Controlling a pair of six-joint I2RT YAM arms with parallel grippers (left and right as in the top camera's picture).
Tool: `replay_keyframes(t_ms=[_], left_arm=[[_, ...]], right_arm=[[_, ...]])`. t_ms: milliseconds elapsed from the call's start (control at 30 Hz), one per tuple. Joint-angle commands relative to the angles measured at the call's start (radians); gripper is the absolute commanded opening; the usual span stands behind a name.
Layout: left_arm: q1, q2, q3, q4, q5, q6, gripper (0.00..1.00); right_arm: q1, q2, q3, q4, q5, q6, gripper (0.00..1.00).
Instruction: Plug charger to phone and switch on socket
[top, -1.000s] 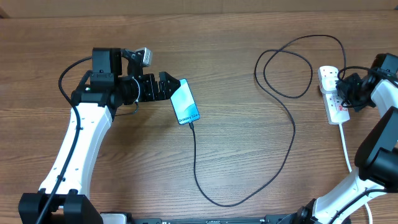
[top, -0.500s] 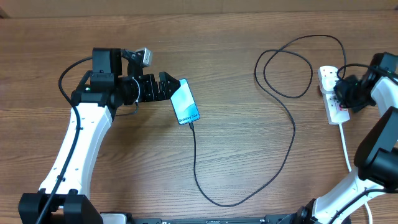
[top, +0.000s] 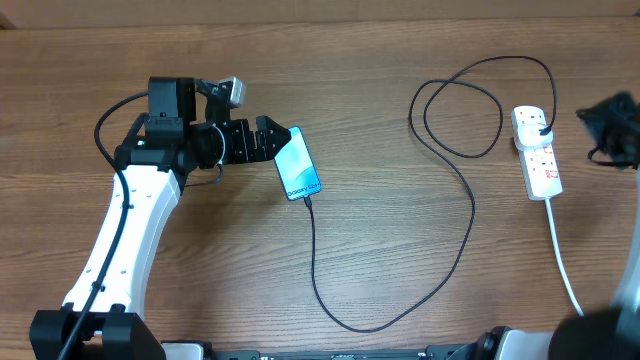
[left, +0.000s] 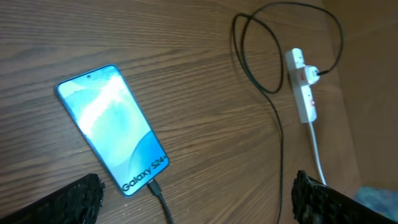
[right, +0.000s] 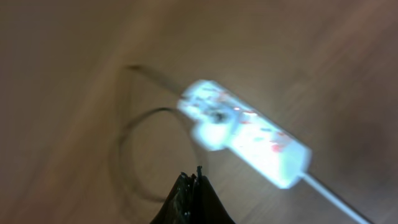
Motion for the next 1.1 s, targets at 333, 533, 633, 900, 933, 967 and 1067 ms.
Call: replay_keyframes(t_ms=[333,533,633,900,933,967,1067], left_arm=[[-0.005,-0.182,0.038,0.000,0.014,0.092,1.00],[-0.005,-0.343,0.038,-0.029,-0.119,0.136,1.00],[-0.005,-0.416,0.038,-0.069,-0.179,0.162,0.99],[-0.005,-0.539,0.038,-0.162,-0.234,0.200,1.00],[-0.005,-0.543,0.038,-0.162,-0.235,0.199,1.00],[-0.005,-0.544,0.038,-0.160,-0.235,0.199,1.00],[-0.005,-0.541,0.037,-0.165,-0.231,0.199,1.00]], right_arm=[[0.439,-0.318,0.016,-0.077,-0.259,-0.307,0.04],[0.614,-0.367,0.016,-0.146,-0.258,-0.395,0.05],[0.661,-0.375,0.016,-0.189,-0.254,-0.405,0.05],[0.682,-0.375,0.016,-0.232,-0.255,-0.404,0.46],[0.682,-0.375,0.016,-0.232,-0.255,-0.404,0.70],[0.682,-0.374,0.016,-0.230,-0.255,-0.404,0.96],[0.682,-0.374,0.016,-0.229,-0.255,-0.404,1.00]])
